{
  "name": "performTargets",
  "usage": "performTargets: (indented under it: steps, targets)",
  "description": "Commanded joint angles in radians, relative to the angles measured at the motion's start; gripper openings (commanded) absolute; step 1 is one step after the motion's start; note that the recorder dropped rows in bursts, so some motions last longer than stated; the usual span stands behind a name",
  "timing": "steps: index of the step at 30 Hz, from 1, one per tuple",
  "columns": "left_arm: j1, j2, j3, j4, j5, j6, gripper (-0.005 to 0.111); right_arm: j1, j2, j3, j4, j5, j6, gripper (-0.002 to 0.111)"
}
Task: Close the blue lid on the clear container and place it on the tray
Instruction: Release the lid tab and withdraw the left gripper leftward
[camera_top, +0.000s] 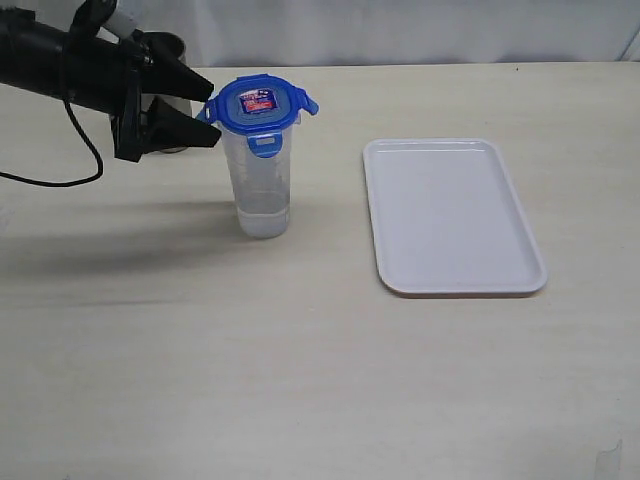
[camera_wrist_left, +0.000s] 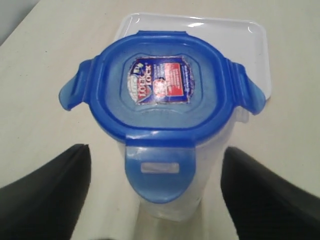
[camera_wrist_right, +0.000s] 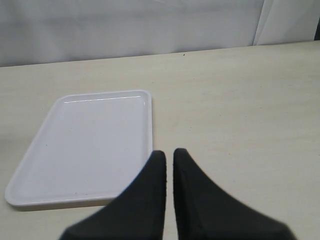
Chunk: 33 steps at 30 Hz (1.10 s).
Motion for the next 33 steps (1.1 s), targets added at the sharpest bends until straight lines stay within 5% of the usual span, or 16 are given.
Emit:
performTargets:
  steps: [1,17,21,22,24,26,29,31,33]
  targets:
    - [0.002,0.001,-0.008,-0.008,-0.008,0.007,0.074,-0.008,-0.004,0.003,-0.001,-0.003,0.001,0.005]
    - [0.107,-0.039,-0.008,-0.001,0.080,-0.063,0.075,-0.008,-0.004,0.003,-0.001,-0.003,0.001,0.005]
    - [0.107,-0.039,-0.008,-0.095,0.067,-0.105,0.074,-0.008,-0.004,0.003,-0.001,-0.003,0.001,0.005]
    - [0.107,-0.040,-0.008,-0.098,0.062,-0.118,0.070,-0.008,-0.004,0.003,-0.001,-0.003,0.001,0.005]
    - [0.107,-0.056,-0.008,-0.088,0.010,-0.163,0.041,-0.008,-0.004,0.003,-0.035,-0.006,-0.011,0.005]
    - [0.107,-0.079,-0.008,-0.022,0.003,-0.162,0.000,-0.008,-0.004,0.003,-0.038,-0.017,-0.031,0.005]
    - [0.107,-0.105,-0.008,-0.020,-0.013,-0.184,0.000,-0.008,-0.004,0.003,-0.094,-0.220,-0.079,0.005]
    - [0.107,-0.129,-0.006,-0.020,-0.158,-0.289,0.000,-0.008,-0.004,0.003,-0.059,-0.382,-0.075,0.005]
    - [0.105,-0.165,0.047,-0.029,-0.446,-0.377,0.000,-0.008,-0.004,0.003,0.008,-0.562,-0.058,0.005]
